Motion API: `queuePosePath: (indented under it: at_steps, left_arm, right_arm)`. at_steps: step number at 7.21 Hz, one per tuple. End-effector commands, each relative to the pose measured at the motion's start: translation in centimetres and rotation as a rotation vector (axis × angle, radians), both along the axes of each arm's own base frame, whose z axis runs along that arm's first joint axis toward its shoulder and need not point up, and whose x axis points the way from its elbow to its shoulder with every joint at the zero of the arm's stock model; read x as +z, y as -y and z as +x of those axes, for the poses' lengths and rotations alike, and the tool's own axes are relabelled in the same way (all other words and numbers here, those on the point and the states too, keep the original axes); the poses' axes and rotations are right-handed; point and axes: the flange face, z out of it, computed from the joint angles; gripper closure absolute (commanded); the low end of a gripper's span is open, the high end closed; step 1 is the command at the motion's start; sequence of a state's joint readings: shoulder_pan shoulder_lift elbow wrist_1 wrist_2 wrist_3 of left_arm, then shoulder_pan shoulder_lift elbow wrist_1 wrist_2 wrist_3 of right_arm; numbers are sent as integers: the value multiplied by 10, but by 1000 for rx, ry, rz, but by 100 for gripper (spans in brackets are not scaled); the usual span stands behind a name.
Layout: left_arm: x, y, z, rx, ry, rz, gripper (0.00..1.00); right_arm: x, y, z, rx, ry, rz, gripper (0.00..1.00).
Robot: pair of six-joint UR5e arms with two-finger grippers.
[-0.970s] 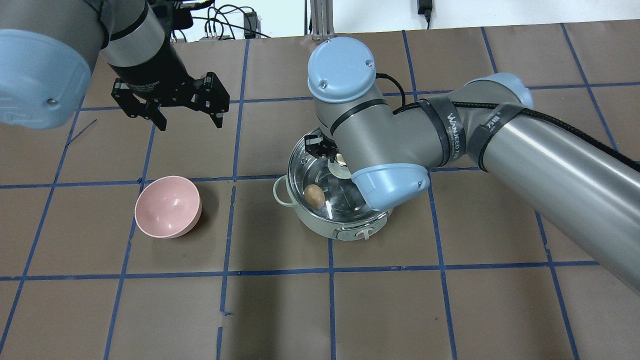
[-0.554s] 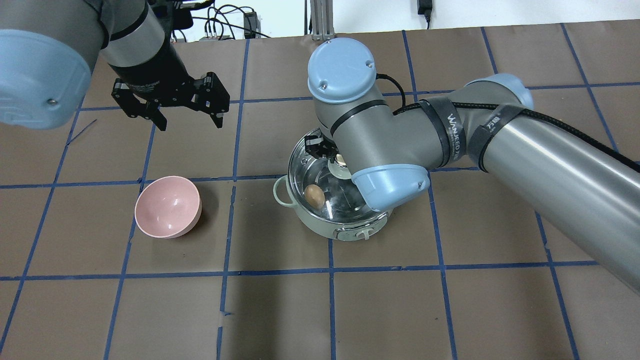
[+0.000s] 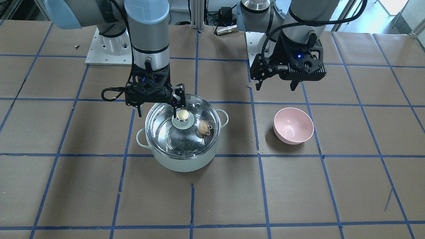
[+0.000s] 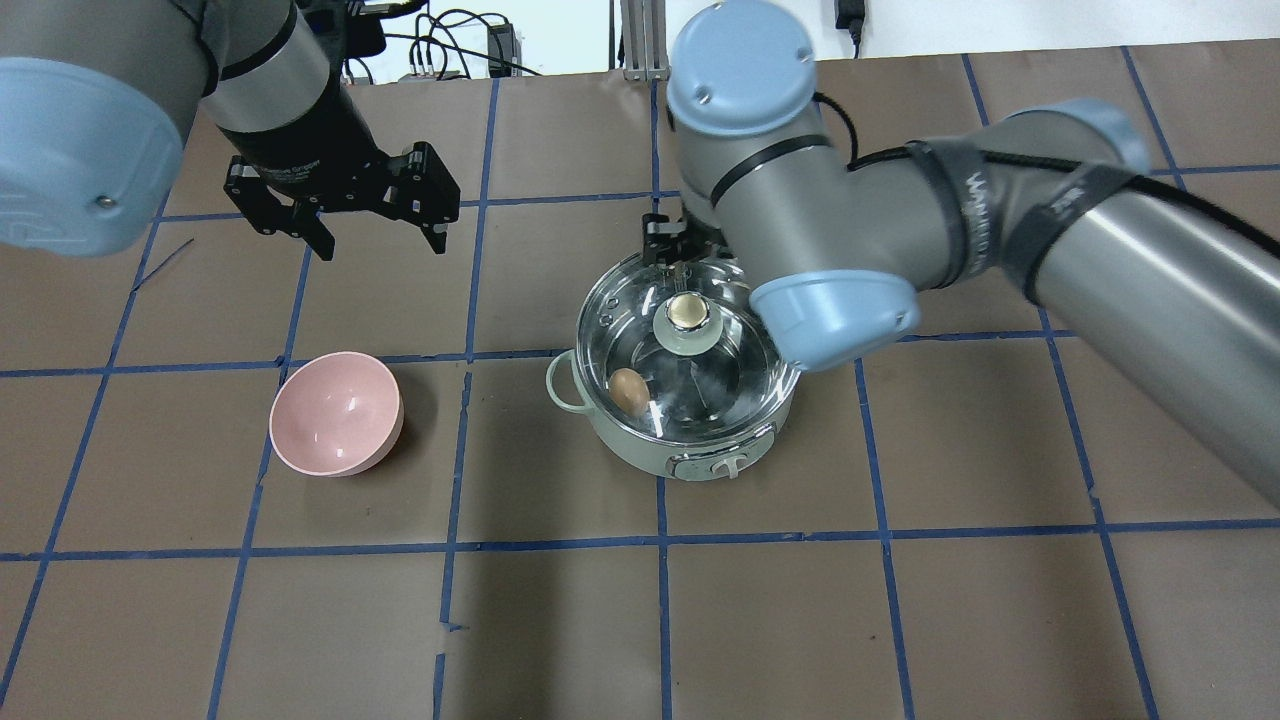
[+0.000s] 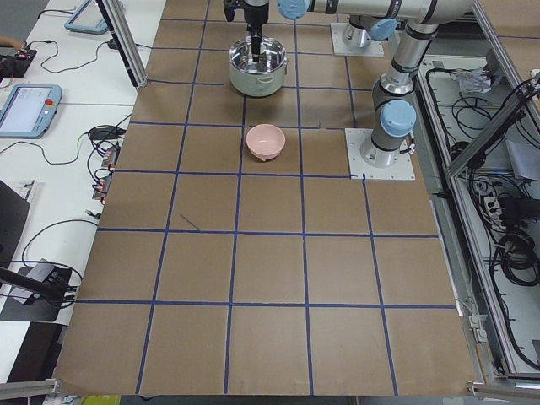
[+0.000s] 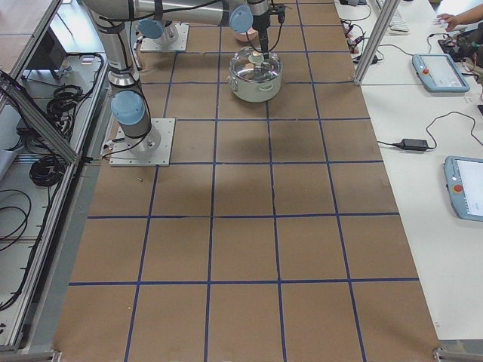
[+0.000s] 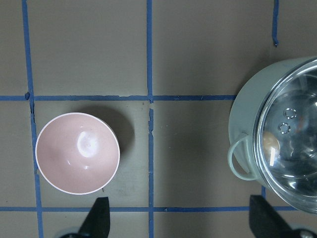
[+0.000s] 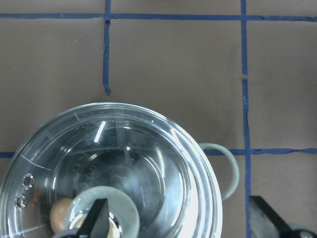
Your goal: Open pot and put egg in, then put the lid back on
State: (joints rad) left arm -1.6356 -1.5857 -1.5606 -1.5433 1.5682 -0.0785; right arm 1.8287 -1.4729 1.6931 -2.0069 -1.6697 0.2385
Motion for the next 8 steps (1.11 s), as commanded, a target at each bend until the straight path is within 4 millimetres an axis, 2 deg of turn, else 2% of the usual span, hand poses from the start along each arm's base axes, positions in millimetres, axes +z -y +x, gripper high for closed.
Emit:
queuePosePath:
  at_steps: [1, 2, 5, 8]
  left_arm:
    - [-1, 1, 0, 0, 1, 0, 0]
    - [-2, 2, 0, 0, 3, 0, 0]
    - [-5, 10, -1, 2, -2, -20, 0]
    - [4, 5, -7, -10, -20, -34, 0]
  right_arm:
    - [59, -20, -84, 1, -8, 39, 0]
    - [67, -28, -98, -12, -13, 67, 0]
    - [63, -31, -100, -2, -18, 105, 0]
    - [68, -30, -102, 5, -16, 98, 0]
